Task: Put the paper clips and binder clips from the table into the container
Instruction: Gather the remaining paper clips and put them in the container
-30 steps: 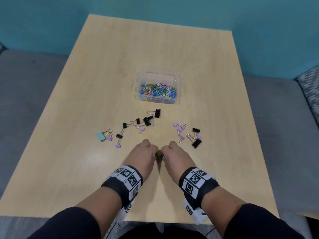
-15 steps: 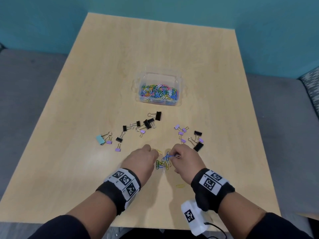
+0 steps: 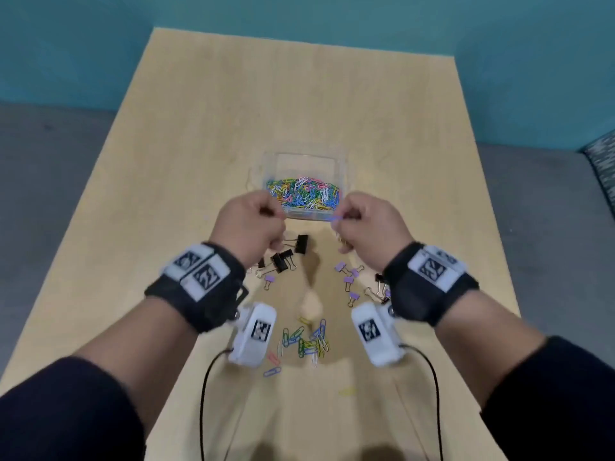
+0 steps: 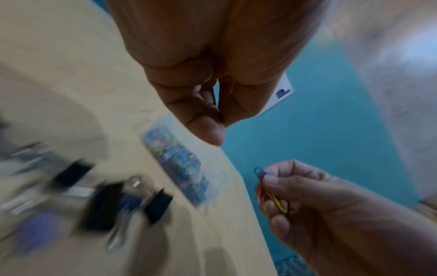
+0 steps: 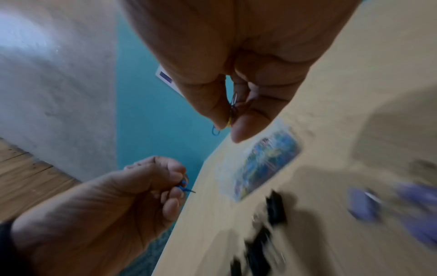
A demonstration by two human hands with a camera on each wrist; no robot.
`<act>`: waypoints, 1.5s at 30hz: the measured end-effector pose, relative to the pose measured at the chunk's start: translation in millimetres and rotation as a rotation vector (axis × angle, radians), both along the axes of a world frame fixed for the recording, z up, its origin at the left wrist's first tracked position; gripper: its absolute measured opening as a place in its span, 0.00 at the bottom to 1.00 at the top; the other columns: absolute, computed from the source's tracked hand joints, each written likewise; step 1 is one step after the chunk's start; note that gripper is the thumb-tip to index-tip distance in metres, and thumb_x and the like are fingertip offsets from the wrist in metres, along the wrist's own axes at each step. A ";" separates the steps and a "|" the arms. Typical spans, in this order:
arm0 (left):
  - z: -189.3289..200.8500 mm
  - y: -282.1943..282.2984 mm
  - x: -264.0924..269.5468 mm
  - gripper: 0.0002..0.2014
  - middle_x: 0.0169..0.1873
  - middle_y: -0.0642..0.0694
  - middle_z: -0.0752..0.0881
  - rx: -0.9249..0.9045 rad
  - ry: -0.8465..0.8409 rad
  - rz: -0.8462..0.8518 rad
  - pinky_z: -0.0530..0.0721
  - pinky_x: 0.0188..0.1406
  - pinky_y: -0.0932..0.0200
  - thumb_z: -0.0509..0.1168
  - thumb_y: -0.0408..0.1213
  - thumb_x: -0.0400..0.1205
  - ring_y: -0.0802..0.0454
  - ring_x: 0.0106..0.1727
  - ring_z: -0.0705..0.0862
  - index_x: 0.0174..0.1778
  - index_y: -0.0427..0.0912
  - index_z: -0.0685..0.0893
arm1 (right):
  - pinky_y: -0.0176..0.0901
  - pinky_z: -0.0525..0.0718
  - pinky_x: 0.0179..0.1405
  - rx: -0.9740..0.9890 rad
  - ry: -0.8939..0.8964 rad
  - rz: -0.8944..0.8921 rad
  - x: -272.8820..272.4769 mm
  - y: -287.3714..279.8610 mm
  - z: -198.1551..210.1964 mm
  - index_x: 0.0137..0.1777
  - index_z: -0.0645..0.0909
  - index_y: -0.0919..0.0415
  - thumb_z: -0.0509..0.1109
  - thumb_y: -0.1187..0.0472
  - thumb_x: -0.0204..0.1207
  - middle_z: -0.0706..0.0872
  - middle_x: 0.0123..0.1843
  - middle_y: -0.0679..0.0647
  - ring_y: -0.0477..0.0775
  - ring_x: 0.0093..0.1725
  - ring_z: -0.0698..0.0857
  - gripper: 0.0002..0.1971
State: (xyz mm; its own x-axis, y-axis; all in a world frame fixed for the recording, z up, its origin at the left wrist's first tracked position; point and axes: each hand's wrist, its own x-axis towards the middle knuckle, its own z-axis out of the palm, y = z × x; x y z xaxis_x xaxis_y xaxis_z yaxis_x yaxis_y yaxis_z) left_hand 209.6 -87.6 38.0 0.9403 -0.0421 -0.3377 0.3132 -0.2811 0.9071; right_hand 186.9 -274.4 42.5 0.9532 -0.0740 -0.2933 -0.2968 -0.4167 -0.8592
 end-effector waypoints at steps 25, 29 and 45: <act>-75.8 45.5 -163.7 0.19 0.59 0.48 0.85 0.761 -0.550 -0.945 0.86 0.51 0.51 0.56 0.38 0.76 0.43 0.56 0.83 0.59 0.42 0.85 | 0.54 0.83 0.58 -0.842 -0.101 0.960 -175.2 2.3 -61.3 0.71 0.70 0.64 0.53 0.66 0.67 0.76 0.69 0.60 0.66 0.67 0.75 0.29; -66.7 63.1 -181.5 0.25 0.58 0.47 0.79 0.693 -0.249 -0.655 0.83 0.51 0.50 0.71 0.37 0.71 0.45 0.53 0.80 0.66 0.47 0.77 | 0.50 0.79 0.55 -0.679 0.091 0.679 -198.5 -12.1 -53.6 0.73 0.64 0.51 0.62 0.62 0.72 0.72 0.62 0.52 0.60 0.58 0.76 0.28; -71.6 23.3 -176.8 0.36 0.58 0.50 0.68 0.711 -0.097 -0.513 0.76 0.57 0.56 0.72 0.42 0.71 0.48 0.57 0.72 0.76 0.50 0.65 | 0.45 0.77 0.55 -0.596 0.155 0.384 -185.5 14.5 -64.0 0.73 0.57 0.45 0.75 0.52 0.69 0.63 0.58 0.49 0.55 0.55 0.70 0.37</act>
State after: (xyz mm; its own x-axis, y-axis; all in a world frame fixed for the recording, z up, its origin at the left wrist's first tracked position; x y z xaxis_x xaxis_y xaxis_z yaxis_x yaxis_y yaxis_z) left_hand 32.8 -64.3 -33.6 0.8889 -0.2775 -0.3644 -0.0762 -0.8741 0.4797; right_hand 1.3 -259.9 -21.5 0.8946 0.0680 -0.4417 -0.1358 -0.9003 -0.4136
